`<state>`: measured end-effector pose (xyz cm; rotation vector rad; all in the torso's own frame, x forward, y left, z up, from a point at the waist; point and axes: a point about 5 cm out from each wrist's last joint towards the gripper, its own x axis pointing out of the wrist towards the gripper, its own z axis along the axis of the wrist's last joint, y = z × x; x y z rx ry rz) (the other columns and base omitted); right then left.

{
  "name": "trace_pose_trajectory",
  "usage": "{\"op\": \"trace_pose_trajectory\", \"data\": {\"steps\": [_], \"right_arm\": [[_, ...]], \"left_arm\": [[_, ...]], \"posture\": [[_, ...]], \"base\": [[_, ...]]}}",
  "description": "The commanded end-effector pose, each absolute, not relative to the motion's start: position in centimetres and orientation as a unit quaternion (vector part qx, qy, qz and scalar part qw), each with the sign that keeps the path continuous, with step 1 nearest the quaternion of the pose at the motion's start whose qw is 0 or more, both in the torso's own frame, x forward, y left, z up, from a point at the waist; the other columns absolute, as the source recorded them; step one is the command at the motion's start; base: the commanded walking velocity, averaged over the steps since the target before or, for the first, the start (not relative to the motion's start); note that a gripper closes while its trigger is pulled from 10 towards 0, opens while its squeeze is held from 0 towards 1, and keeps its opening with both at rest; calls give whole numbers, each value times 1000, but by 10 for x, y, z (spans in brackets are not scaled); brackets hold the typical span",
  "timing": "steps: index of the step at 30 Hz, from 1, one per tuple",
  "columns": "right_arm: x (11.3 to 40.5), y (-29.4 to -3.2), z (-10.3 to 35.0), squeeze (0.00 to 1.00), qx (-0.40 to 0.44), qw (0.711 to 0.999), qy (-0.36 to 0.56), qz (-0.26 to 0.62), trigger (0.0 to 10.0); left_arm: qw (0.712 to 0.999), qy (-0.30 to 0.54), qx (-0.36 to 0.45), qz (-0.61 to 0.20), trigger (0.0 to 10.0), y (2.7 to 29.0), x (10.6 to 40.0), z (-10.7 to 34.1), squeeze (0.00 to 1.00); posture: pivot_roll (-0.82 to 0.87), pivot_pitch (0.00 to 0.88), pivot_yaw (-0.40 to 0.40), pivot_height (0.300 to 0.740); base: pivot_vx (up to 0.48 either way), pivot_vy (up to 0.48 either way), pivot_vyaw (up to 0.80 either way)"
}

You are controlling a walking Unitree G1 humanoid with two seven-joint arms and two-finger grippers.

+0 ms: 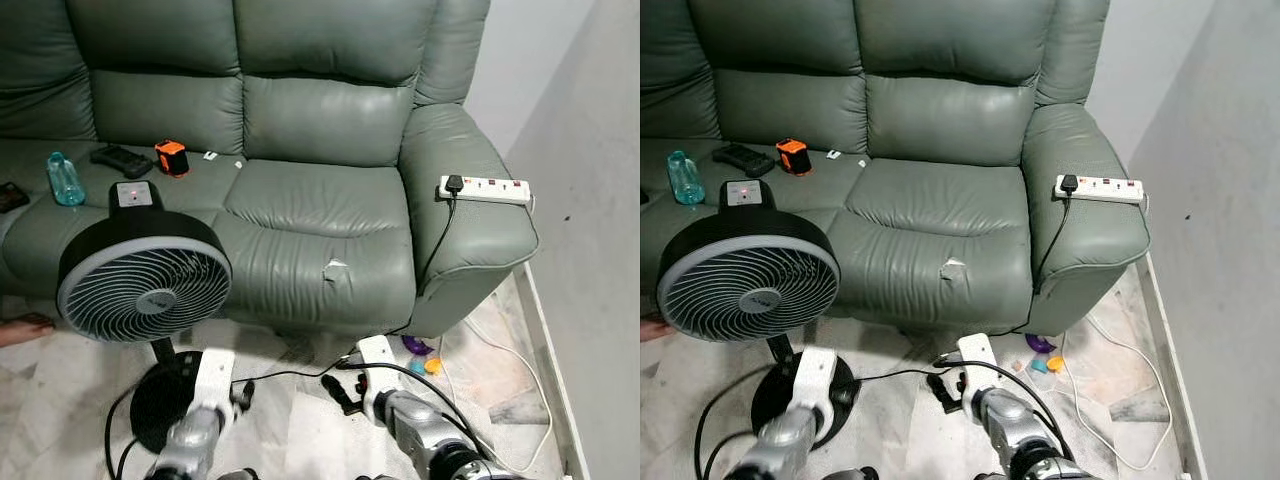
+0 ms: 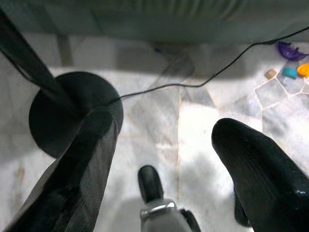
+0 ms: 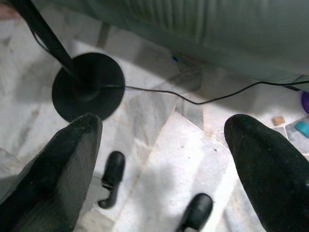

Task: Hang keys on a hook

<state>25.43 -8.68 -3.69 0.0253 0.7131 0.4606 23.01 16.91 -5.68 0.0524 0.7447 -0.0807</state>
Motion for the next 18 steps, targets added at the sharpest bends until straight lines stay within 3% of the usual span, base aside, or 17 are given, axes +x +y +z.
{"op": "trace_pose_trajectory", "data": {"steps": [1, 5, 18], "right_arm": [[244, -92, -46, 0, 2, 905, 367, 216, 10000], [233, -108, -55, 0, -24, 898, 390, 202, 10000], [223, -118, -63, 0, -22, 889, 417, 186, 10000]], "left_arm": [[925, 375, 33, -47, 10000, 169, 225, -60, 0], [910, 405, 49, -77, 10000, 167, 211, -70, 0], [888, 443, 70, -101, 10000, 171, 189, -81, 0]], "posture": [[57, 114, -35, 740], [57, 115, -36, 740], [50, 110, -36, 740]], "base": [[0, 0, 0], [0, 0, 0], [0, 0, 0]]}}
